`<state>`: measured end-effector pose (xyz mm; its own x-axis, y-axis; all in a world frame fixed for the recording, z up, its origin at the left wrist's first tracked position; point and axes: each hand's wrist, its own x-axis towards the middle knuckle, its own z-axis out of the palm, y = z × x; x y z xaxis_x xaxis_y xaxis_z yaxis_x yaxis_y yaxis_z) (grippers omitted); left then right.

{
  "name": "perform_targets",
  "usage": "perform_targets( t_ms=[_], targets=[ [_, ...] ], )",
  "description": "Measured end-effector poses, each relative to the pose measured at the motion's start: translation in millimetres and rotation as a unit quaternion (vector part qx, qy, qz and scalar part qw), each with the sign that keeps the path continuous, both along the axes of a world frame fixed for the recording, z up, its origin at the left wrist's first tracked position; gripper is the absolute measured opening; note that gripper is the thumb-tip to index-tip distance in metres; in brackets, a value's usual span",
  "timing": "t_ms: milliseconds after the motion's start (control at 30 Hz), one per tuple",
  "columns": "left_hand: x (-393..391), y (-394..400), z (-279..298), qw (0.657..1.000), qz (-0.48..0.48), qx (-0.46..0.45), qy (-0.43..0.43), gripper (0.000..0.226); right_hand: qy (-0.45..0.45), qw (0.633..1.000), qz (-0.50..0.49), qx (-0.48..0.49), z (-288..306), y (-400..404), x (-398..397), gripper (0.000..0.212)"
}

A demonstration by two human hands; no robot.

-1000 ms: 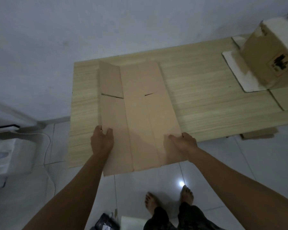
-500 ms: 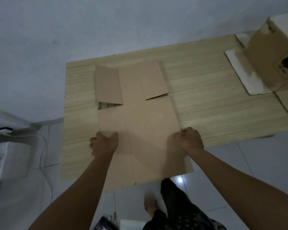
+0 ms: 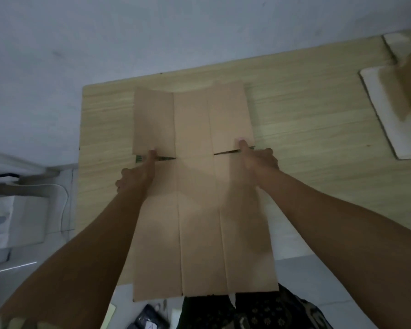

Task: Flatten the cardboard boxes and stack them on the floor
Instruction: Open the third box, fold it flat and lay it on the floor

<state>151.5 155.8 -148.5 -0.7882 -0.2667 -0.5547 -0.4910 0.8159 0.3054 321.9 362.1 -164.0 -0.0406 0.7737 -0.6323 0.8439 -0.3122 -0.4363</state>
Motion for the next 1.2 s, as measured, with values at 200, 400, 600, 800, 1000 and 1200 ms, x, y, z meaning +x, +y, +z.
perform_targets(
  t_ms=[200,400,600,800,1000,1200],
  targets=[
    [-5.9,-2.6,0.7,0.997,-0.074,0.02,0.03,0.101,0.078,0.995,0.065,0.012,-2.7,10.7,17.8,0.059],
    [10.4,-2.7,23.0,0.97,-0.217,0.076,0.084,0.072,0.125,0.981,0.101,0.11,25.4,-7.4,44.7,0.053],
    [47.1,32.9,81.9,0.94,-0.278,0.147,0.136,0.065,0.129,0.97,0.032,0.204,77.1,-8.2,94.7,0.052],
    [117.1,109.4,148.0,0.902,-0.316,0.25,0.157,0.059,0.144,0.945,-0.035,0.291,147.8,37.7,176.8,0.045],
    [214.5,204.0,202.7,0.853,-0.365,0.34,0.152,0.049,0.148,0.915,-0.098,0.362,212.6,103.1,294.5,0.043],
    [344.3,294.2,241.5,0.82,-0.396,0.384,0.151,0.064,0.137,0.887,-0.126,0.422,259.2,166.6,445.0,0.043]
  ],
)
